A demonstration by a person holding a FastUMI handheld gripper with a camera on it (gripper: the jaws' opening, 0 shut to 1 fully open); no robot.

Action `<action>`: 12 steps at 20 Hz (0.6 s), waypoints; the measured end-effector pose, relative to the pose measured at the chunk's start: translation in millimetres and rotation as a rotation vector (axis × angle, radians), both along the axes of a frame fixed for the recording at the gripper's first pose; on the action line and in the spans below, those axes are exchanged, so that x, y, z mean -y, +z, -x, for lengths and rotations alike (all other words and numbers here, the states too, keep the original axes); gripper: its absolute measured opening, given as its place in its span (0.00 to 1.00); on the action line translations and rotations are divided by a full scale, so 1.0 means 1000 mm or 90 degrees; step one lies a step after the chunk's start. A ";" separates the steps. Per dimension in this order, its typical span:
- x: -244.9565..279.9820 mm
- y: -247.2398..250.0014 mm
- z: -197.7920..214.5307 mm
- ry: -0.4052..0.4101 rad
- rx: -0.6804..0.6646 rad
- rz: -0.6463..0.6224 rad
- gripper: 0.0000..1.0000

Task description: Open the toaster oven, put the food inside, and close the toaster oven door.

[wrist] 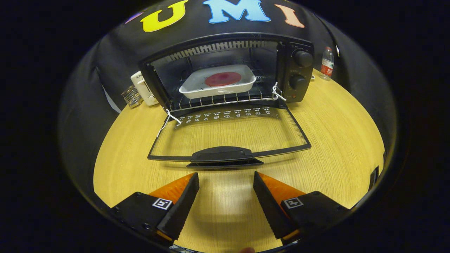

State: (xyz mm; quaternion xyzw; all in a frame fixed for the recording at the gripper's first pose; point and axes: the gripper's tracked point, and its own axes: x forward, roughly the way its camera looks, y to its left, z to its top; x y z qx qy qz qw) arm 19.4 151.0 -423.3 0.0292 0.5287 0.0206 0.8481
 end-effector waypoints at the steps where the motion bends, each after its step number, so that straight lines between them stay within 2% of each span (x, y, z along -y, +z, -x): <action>1: 0.002 -0.002 -0.002 -0.009 0.002 0.010 0.99; 5: 0.003 -0.010 -0.009 -0.018 -0.001 0.032 0.99; 8: 0.000 -0.012 -0.010 0.013 0.012 0.063 0.98; 12: 0.000 -0.012 -0.012 0.026 0.026 0.074 0.98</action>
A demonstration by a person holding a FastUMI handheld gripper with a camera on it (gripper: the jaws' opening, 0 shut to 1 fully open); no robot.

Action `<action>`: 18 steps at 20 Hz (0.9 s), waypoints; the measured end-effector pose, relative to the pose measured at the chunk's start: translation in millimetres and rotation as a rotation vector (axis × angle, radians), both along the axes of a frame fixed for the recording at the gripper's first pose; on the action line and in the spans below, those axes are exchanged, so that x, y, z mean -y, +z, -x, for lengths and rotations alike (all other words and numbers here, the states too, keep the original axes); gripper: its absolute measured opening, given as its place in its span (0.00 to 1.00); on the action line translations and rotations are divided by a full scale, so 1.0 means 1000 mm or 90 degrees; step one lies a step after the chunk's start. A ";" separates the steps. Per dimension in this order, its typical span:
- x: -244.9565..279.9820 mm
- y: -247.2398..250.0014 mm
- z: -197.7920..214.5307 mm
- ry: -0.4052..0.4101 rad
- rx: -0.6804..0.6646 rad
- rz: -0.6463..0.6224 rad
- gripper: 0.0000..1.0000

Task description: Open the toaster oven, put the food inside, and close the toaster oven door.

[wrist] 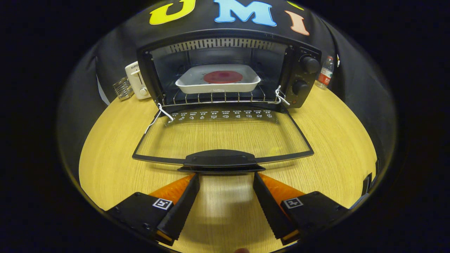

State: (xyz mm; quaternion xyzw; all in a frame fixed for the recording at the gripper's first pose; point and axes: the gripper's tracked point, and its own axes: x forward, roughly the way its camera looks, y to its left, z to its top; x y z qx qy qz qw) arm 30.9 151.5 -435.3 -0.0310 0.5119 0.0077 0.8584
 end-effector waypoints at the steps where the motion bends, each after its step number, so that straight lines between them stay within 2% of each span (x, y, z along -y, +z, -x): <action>1: 0.000 0.001 0.000 0.004 0.001 0.000 0.98; 13: -0.001 0.043 -0.002 0.028 0.079 0.001 0.98; 18: -0.002 0.064 -0.013 0.006 0.098 -0.030 0.96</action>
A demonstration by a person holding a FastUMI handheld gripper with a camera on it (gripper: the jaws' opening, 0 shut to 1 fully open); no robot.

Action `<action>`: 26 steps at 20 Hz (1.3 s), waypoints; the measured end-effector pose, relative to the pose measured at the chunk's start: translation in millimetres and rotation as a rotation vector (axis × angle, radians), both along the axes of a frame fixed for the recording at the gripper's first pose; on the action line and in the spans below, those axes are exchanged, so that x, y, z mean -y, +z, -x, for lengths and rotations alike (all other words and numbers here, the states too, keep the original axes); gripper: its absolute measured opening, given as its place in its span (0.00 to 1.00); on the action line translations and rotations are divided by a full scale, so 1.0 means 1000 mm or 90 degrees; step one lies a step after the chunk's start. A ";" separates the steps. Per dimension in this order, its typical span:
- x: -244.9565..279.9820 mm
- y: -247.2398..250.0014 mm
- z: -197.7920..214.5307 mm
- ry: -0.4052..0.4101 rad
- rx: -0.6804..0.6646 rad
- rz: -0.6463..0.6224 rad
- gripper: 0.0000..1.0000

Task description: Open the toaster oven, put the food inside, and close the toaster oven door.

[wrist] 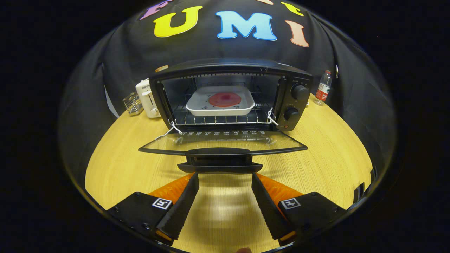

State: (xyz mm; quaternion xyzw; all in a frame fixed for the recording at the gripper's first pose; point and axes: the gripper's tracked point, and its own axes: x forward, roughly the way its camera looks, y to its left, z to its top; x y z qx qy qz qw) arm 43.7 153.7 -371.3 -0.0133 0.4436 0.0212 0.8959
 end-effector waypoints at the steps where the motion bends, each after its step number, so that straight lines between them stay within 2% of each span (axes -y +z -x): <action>1: -0.001 0.008 -0.002 -0.001 0.017 -0.002 0.96; 5: -0.004 0.040 -0.020 0.019 0.085 0.011 0.96; 10: 0.007 0.068 -0.047 -0.004 0.123 -0.005 0.96; 14: 0.005 0.107 -0.051 0.008 0.175 -0.026 0.96; 18: 0.010 0.171 -0.034 0.039 0.256 -0.051 0.96; 22: 0.041 0.236 -0.006 0.023 0.335 -0.059 0.96; 26: 0.072 0.278 0.024 0.015 0.390 -0.055 0.96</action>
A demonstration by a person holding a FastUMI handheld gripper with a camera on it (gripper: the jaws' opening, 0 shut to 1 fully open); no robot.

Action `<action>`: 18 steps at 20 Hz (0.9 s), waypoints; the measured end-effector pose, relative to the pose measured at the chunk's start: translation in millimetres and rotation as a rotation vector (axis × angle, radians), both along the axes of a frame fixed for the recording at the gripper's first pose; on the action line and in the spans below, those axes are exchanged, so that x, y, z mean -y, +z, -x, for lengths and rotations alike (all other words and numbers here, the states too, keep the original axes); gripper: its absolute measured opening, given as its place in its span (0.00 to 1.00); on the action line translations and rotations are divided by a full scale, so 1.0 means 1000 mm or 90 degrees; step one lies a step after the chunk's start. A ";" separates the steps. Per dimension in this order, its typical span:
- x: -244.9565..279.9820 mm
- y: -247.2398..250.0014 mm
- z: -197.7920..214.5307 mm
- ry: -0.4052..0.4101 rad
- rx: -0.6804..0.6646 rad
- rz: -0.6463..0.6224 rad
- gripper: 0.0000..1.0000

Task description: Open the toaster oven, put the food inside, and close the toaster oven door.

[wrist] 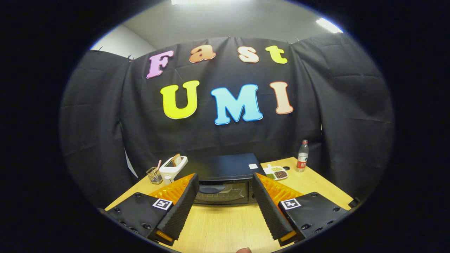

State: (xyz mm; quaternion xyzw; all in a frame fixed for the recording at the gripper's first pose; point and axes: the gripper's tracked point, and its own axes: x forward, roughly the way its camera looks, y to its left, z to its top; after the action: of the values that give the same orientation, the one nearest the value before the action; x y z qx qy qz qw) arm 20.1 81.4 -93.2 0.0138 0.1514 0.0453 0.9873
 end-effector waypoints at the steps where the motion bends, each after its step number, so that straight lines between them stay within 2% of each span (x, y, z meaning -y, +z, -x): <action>1: 0.009 0.007 0.008 -0.006 0.016 0.007 0.96; 5: 0.033 0.018 0.035 -0.029 0.027 0.013 0.97; 10: 0.048 0.032 0.055 -0.032 0.046 0.044 0.97; 18: 0.037 0.026 0.056 -0.021 0.034 0.039 0.97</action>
State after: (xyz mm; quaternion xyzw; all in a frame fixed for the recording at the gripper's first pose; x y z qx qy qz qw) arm -36.4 44.1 -67.1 -0.0154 0.1263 0.0250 0.9916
